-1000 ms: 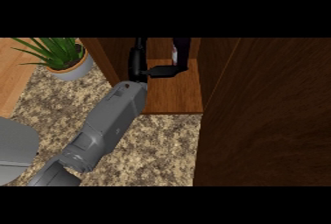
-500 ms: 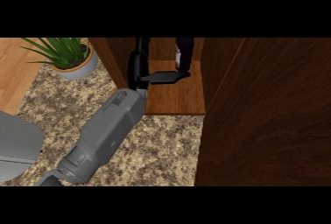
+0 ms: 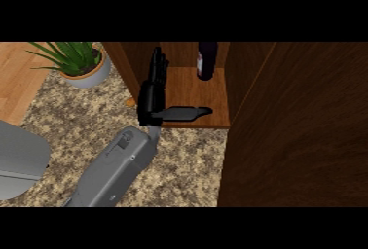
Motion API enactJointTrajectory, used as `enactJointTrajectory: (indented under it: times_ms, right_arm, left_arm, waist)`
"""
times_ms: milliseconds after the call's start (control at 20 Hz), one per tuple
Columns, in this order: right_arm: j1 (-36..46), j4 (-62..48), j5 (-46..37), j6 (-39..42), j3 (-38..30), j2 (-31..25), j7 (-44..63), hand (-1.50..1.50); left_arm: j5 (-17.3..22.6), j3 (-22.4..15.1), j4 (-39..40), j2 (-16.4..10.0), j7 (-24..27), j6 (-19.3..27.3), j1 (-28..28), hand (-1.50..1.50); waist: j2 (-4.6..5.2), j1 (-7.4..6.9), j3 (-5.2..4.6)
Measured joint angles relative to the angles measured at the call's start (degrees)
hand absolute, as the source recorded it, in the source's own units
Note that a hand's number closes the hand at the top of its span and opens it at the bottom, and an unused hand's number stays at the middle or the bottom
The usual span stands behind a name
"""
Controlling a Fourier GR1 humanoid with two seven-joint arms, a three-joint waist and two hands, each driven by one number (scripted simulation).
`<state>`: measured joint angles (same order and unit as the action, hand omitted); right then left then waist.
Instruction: Pick up the wine, place it into the cabinet and close the cabinet
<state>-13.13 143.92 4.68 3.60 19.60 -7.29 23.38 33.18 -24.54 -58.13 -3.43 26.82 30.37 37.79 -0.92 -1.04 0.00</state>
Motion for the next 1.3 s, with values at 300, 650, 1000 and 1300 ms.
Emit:
enactJointTrajectory:
  times_ms: [300,650,1000,1300]
  right_arm:
    - [-0.3,0.1,-0.4,-1.0,2.3,0.0,-0.1,-1.50]
    - [1.0,0.2,-0.6,-1.1,1.5,-1.3,1.0,1.50]
    - [0.2,0.1,-0.3,6.0,6.0,-7.2,3.0,1.50]
    - [-0.4,-0.2,-0.1,8.8,13.1,-7.8,4.1,1.50]
  left_arm:
    - [-1.9,-4.7,-14.6,-2.0,-1.7,2.1,-12.0,-1.50]
    - [-5.6,-10.6,-29.5,-3.2,-2.4,6.1,-23.7,-1.50]
    - [-7.1,-12.5,-37.3,-7.6,-0.1,5.4,-33.7,-1.50]
    - [-6.7,-11.8,-45.7,-13.7,0.3,3.7,-41.4,-1.50]
  waist:
    - [0.15,0.46,-0.01]
    - [0.43,0.83,0.00]
    - [0.44,0.95,0.00]
    - [0.43,0.57,-0.04]
